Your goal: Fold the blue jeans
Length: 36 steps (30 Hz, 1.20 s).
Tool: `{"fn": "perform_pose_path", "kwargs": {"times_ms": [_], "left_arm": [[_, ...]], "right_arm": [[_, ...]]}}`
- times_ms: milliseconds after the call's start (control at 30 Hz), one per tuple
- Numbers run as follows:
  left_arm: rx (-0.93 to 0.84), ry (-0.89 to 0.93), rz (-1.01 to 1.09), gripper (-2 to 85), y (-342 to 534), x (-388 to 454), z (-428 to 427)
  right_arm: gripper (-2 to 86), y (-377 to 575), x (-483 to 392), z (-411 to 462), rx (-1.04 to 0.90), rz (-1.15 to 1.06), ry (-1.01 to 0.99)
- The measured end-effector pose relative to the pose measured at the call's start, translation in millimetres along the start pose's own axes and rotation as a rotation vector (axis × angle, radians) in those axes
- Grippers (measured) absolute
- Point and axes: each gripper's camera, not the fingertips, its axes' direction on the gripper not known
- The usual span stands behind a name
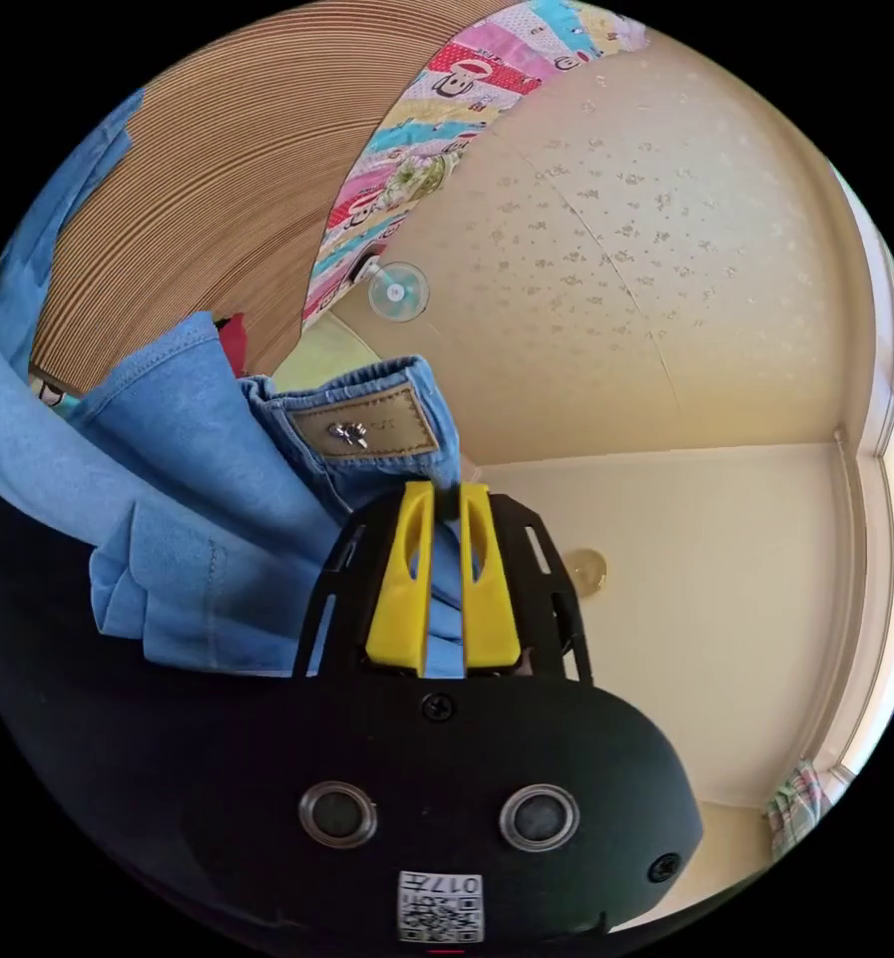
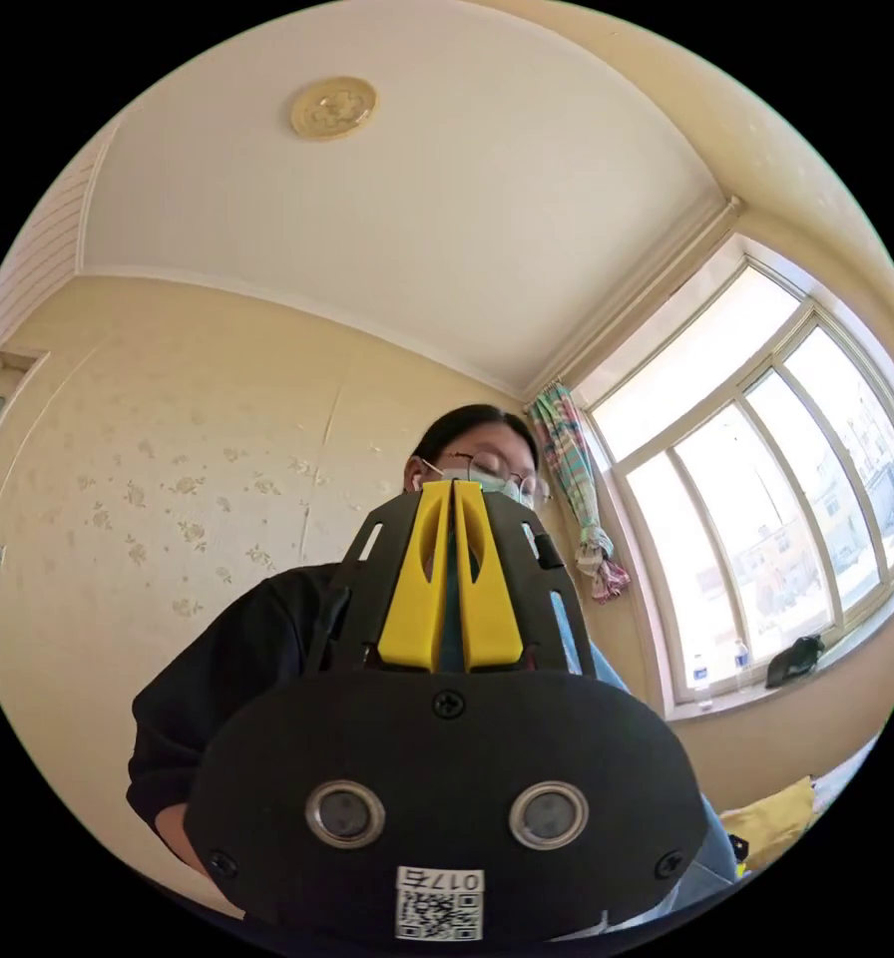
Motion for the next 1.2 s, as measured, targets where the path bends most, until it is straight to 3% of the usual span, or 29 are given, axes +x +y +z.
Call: {"fn": "perform_pose_path", "kwargs": {"times_ms": [167,233,400,467,633,733,833,900,967,1067,1200], "left_arm": [[0.006,0.045,0.232,-0.7,8,18,17],[-0.039,0.07,0.433,-0.8,23,43,34],[-0.215,-0.054,0.783,-0.8,66,93,110],[-0.25,-0.155,0.896,-0.8,86,102,143],[-0.296,-0.449,1.052,-0.8,129,74,228],[-0.41,-0.481,1.039,-0.9,144,39,267],[-0.457,-0.562,1.05,-0.8,164,8,295],[-0.437,-0.637,1.059,-0.6,173,-4,303],[-0.411,-0.647,1.081,-0.1,180,-4,297],[-0.376,-0.492,1.081,2.5,187,1,270],[-0.185,-0.529,1.051,6.8,193,1,217]], "right_arm": [[0.7,17,-84,-1,-0.237,-0.124,0.447],[1.0,29,-115,0,-0.308,-0.124,0.681],[5.1,65,-135,-22,-0.426,0.286,1.628],[7.7,75,-125,-18,-0.458,0.319,1.769],[11.8,92,-62,10,-0.425,0.239,1.613],[14.1,99,2,38,-0.544,0.216,1.583],[12.8,104,57,66,-0.635,0.224,1.382],[7.9,105,81,82,-0.725,0.228,1.431],[4.7,101,76,88,-0.766,0.161,1.437],[3.4,83,48,91,-0.756,0.035,1.36],[2.9,34,-7,68,-0.549,-0.089,1.017]]}}
